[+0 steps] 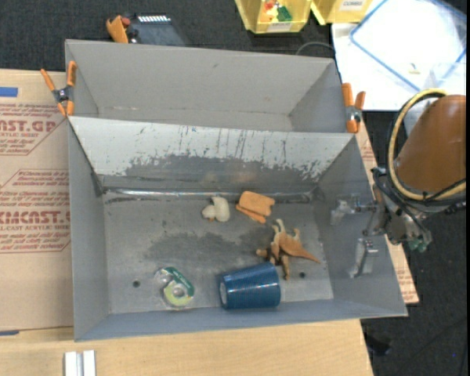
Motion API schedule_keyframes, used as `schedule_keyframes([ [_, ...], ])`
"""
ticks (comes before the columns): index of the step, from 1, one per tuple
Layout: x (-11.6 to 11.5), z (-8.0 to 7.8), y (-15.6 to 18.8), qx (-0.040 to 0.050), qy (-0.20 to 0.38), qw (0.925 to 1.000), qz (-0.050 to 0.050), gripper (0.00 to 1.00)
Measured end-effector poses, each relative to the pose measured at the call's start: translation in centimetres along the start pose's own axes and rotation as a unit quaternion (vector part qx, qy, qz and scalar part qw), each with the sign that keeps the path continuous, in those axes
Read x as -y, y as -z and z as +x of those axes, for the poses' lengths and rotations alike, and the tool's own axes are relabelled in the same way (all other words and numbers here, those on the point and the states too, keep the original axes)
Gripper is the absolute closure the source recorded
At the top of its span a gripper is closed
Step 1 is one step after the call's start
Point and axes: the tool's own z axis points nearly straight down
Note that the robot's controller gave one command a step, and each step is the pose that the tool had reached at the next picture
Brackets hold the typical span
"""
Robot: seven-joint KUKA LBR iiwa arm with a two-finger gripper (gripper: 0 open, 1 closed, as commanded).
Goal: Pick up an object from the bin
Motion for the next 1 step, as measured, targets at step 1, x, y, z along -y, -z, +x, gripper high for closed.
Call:
schedule_keyframes([
  [1, -0.07, -0.19, 0.41, 0.0036, 0.001, 1.0, 0.001, 0.0],
])
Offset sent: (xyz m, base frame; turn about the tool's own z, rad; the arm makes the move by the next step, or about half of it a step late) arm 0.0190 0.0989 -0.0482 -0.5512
